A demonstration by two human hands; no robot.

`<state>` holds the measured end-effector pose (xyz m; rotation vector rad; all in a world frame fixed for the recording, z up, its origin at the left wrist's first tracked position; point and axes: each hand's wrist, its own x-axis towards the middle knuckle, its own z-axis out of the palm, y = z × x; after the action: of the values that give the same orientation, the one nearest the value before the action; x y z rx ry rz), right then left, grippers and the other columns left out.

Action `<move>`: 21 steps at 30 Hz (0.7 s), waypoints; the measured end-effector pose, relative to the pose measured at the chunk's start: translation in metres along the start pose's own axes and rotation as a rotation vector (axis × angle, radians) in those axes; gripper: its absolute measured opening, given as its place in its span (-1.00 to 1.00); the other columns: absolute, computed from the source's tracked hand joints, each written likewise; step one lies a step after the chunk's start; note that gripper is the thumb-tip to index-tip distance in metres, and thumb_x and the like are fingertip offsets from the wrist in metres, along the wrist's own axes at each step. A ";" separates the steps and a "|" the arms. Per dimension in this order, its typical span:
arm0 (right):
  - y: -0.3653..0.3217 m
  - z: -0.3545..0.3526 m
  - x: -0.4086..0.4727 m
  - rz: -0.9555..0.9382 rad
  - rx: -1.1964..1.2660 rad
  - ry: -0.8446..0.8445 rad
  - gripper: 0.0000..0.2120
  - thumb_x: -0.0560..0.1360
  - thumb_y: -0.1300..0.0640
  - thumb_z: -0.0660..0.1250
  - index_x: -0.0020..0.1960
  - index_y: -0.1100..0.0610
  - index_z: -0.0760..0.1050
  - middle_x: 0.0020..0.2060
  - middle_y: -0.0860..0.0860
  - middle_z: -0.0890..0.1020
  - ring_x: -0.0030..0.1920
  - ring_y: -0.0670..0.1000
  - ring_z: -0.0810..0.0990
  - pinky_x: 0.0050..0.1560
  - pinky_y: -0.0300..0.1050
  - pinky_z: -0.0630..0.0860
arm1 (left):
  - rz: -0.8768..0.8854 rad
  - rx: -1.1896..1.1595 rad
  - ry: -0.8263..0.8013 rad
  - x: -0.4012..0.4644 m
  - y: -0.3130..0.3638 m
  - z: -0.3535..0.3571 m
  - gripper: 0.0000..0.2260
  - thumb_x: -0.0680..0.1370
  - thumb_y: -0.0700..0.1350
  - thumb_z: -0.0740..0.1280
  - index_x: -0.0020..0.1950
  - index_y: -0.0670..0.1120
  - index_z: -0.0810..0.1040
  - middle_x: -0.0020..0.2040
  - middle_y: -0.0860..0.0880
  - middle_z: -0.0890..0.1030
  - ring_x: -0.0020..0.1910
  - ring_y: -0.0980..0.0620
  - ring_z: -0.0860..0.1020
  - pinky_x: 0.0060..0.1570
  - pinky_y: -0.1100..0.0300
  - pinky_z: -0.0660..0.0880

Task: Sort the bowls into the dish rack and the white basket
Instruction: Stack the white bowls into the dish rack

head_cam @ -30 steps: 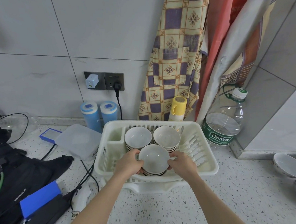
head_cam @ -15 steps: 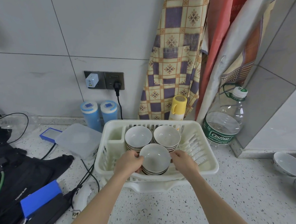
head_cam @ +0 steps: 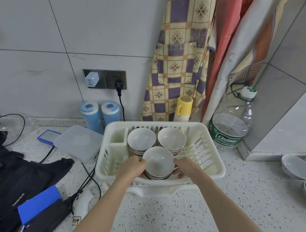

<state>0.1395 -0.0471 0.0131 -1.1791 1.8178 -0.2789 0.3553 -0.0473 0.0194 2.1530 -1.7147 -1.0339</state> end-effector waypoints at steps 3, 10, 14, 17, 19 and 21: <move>0.001 0.000 0.002 -0.003 0.032 -0.013 -0.57 0.44 -0.14 0.12 0.00 0.14 0.59 -0.28 -0.05 0.74 -0.40 -0.02 0.63 0.19 0.12 0.54 | 0.000 0.001 0.011 0.001 -0.001 0.000 -0.73 0.52 0.06 0.12 -0.27 -0.05 0.46 -0.34 0.01 0.63 -0.25 -0.01 0.62 -0.12 0.13 0.49; -0.002 0.000 -0.001 -0.013 0.055 -0.016 -0.63 0.43 -0.13 0.15 -0.04 0.11 0.57 -0.28 -0.02 0.74 -0.32 0.02 0.68 0.17 0.15 0.56 | 0.005 -0.013 0.023 0.002 -0.001 0.001 -0.70 0.53 0.08 0.14 -0.21 -0.06 0.55 -0.24 -0.01 0.70 -0.23 0.01 0.66 -0.13 0.14 0.51; -0.006 -0.001 -0.007 -0.011 0.040 -0.006 -0.65 0.43 -0.10 0.13 -0.04 0.09 0.57 -0.32 -0.03 0.73 -0.34 0.01 0.64 0.16 0.13 0.56 | 0.008 -0.012 0.032 0.000 -0.001 0.002 -0.70 0.54 0.08 0.15 -0.22 -0.05 0.54 -0.26 0.01 0.69 -0.25 0.02 0.64 -0.19 0.15 0.48; -0.008 0.000 -0.016 -0.031 -0.069 0.071 -0.67 0.44 -0.12 0.10 -0.11 0.01 0.57 -0.30 -0.11 0.72 -0.29 -0.05 0.65 0.01 -0.09 0.50 | -0.008 -0.030 0.065 -0.001 0.000 0.002 -0.69 0.50 0.10 0.18 -0.17 -0.09 0.59 -0.29 0.01 0.71 -0.33 0.04 0.64 -0.21 0.15 0.51; -0.007 0.001 -0.021 -0.055 -0.150 0.179 -0.66 0.45 -0.13 0.09 -0.11 0.01 0.57 -0.22 -0.10 0.70 -0.19 -0.02 0.64 -0.13 -0.14 0.43 | -0.011 -0.104 0.093 -0.002 0.000 0.002 -0.66 0.46 0.13 0.20 -0.20 -0.12 0.58 -0.31 -0.02 0.71 -0.41 0.03 0.60 -0.27 0.17 0.48; -0.005 0.002 -0.026 -0.091 -0.111 0.312 -0.68 0.50 -0.14 0.11 -0.07 0.02 0.54 -0.17 -0.08 0.66 -0.15 0.01 0.59 -0.15 -0.11 0.41 | -0.001 -0.176 0.145 -0.004 0.000 0.002 -0.68 0.46 0.13 0.23 -0.23 -0.10 0.56 -0.31 -0.03 0.69 -0.42 0.02 0.58 -0.29 0.17 0.47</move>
<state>0.1468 -0.0278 0.0297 -1.3573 2.0725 -0.4393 0.3536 -0.0435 0.0194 2.0642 -1.4991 -0.9642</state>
